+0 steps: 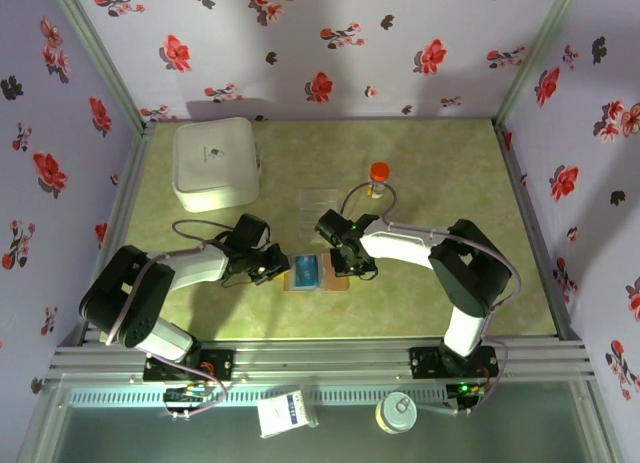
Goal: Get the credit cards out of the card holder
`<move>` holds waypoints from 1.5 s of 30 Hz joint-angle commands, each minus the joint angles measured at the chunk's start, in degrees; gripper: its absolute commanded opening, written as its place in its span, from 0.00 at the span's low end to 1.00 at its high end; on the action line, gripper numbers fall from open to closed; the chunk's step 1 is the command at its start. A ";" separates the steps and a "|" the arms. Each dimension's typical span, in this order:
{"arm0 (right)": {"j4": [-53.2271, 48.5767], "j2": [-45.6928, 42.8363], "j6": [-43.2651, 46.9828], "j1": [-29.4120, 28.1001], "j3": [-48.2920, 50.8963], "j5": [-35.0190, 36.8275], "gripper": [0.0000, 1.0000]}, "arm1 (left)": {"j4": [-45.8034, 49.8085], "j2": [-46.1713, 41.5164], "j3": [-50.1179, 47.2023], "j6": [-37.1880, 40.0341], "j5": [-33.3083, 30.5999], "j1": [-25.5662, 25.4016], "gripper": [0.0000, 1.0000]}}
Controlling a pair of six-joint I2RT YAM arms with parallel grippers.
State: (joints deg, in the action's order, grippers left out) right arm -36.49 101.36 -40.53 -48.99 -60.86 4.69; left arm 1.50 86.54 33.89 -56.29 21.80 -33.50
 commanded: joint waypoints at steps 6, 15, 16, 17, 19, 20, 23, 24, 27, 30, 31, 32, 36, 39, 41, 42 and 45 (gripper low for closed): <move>-5.54 -1.73 -0.82 0.95 1.51 5.40 0.26 | 2.28 0.53 -1.16 -0.55 -2.42 -0.43 0.09; -7.11 -4.18 -1.15 2.33 3.15 6.85 0.40 | 2.28 0.69 -0.70 -0.51 -2.49 -0.45 0.09; -7.03 -4.18 -1.16 2.50 3.21 6.78 0.41 | 2.36 0.79 -0.62 -0.42 -2.51 -0.43 0.09; -6.96 -4.06 -1.14 2.69 3.36 6.65 0.42 | 2.50 0.89 -0.43 -0.38 -2.34 -0.43 0.09; -6.68 -3.66 -1.14 2.68 3.46 6.52 0.42 | 2.75 0.90 -0.10 -0.10 -2.36 -0.43 0.09; -6.27 -3.38 -1.20 2.82 3.85 6.28 0.43 | 2.88 0.99 0.01 -0.05 -2.29 -0.43 0.09; -4.59 -2.54 -1.55 3.02 5.01 5.29 0.42 | 3.22 1.10 0.12 0.19 -2.31 -0.34 0.09; -4.21 -2.31 -1.70 3.11 5.37 5.09 0.42 | 3.48 1.12 0.19 0.32 -2.37 -0.37 0.09; -3.09 -1.80 -2.08 3.51 6.70 4.64 0.42 | 4.04 1.03 -0.13 0.48 -2.78 0.17 0.09; -2.54 -1.54 -2.27 3.93 7.51 4.53 0.40 | 4.19 1.00 -0.16 0.47 -2.73 0.54 0.09; -2.53 -1.51 -2.25 4.03 7.51 4.45 0.38 | 4.38 1.06 -0.16 0.45 -2.76 0.62 0.09; -2.62 -1.48 -2.11 3.99 7.54 4.53 0.35 | 4.52 1.01 -0.22 0.56 -2.74 0.62 0.09; -3.05 -1.77 -1.92 4.09 7.45 4.93 0.29 | 4.91 1.06 -0.03 0.51 -2.73 0.69 0.09; -3.24 -2.29 -1.78 4.08 6.77 4.18 0.30 | 4.83 0.68 0.68 0.65 -2.34 0.78 0.09; -3.39 -3.30 -1.82 4.08 6.18 3.58 0.31 | 3.97 0.21 1.39 0.98 -1.26 0.80 0.09; -3.47 -3.88 -1.70 4.08 5.86 3.37 0.32 | 3.68 -0.17 1.69 1.00 -0.65 0.79 0.09; -3.65 -6.12 -1.57 4.08 4.91 2.42 0.34 | 5.16 -1.83 3.01 1.49 -0.50 0.77 0.10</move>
State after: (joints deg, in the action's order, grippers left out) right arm -37.85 97.08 -41.95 -45.69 -56.07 6.85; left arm 3.40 86.43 35.00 -56.40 21.56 -33.21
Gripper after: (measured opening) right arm 0.339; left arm 0.094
